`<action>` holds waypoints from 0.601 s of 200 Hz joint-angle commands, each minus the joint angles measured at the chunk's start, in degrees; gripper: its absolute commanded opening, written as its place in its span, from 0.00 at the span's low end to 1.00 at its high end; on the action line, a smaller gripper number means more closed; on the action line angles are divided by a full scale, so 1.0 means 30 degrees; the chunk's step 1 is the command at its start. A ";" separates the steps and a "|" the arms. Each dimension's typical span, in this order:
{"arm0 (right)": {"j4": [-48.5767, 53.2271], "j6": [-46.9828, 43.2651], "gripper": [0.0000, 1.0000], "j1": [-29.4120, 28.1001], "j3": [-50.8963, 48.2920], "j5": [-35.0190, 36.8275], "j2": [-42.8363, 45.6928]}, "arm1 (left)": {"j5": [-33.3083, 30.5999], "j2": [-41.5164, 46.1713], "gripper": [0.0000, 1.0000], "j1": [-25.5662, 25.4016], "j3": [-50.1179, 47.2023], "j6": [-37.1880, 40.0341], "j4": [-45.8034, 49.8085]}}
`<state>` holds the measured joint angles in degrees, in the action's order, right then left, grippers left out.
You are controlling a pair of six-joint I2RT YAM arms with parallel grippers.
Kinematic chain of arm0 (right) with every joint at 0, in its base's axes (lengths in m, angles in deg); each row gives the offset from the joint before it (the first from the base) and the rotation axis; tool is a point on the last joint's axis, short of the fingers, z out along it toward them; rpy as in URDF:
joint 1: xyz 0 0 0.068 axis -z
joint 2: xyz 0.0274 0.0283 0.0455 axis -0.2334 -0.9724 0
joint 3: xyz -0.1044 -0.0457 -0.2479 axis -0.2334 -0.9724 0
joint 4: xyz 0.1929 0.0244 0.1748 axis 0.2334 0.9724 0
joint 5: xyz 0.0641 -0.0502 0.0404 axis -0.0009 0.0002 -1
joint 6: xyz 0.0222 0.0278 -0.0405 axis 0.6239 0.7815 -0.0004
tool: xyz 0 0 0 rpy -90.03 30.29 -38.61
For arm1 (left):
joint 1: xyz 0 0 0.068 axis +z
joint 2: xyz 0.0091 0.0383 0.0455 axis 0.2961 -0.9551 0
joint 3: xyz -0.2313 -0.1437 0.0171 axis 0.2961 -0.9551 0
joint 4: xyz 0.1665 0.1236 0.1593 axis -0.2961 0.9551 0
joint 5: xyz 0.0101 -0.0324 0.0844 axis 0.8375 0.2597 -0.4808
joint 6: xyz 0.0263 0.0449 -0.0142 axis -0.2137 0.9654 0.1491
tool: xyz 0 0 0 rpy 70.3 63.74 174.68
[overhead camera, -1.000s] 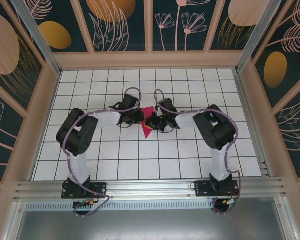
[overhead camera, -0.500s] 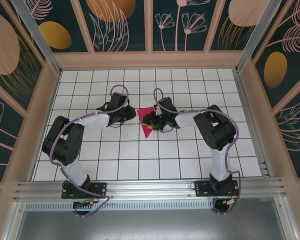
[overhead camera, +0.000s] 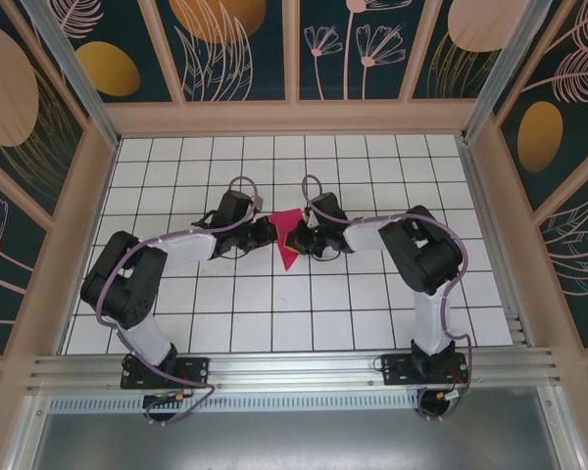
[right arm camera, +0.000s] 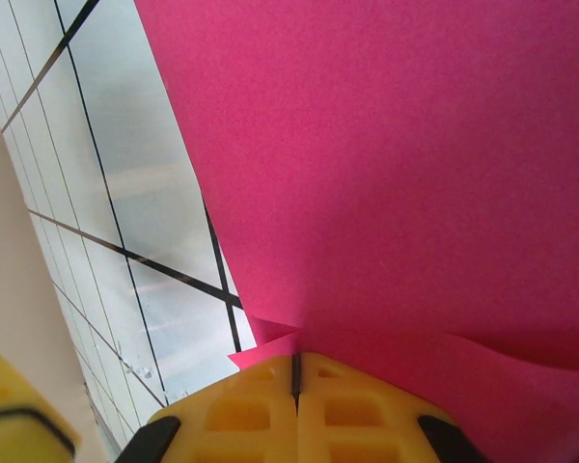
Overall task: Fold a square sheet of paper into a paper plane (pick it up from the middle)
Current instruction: Third fold the triangle at the center of the table.
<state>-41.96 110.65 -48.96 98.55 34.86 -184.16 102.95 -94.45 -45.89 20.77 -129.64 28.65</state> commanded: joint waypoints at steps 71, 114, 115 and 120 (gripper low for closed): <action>0.1359 -0.0461 0.00 0.0132 -0.0378 0.0846 -0.0171 | 0.0183 -0.2276 0.00 -0.0492 0.0690 0.0049 -0.0346; 0.1276 -0.0456 0.00 0.0138 -0.0449 0.0763 -0.0111 | -0.0269 -0.2918 0.00 -0.0523 0.1121 0.0119 -0.0203; 0.1259 -0.0463 0.00 0.0135 -0.0453 0.0760 -0.0111 | -0.0277 -0.2928 0.00 -0.0494 0.1126 0.0125 -0.0201; 0.1239 -0.0492 0.00 0.0144 -0.0497 0.0766 -0.0082 | -0.0316 -0.3008 0.00 -0.0518 0.1160 0.0131 -0.0200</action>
<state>-41.94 110.65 -48.87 98.55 34.86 -184.16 103.45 -101.77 -46.94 22.52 -129.62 27.99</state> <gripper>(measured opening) 0.051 0.070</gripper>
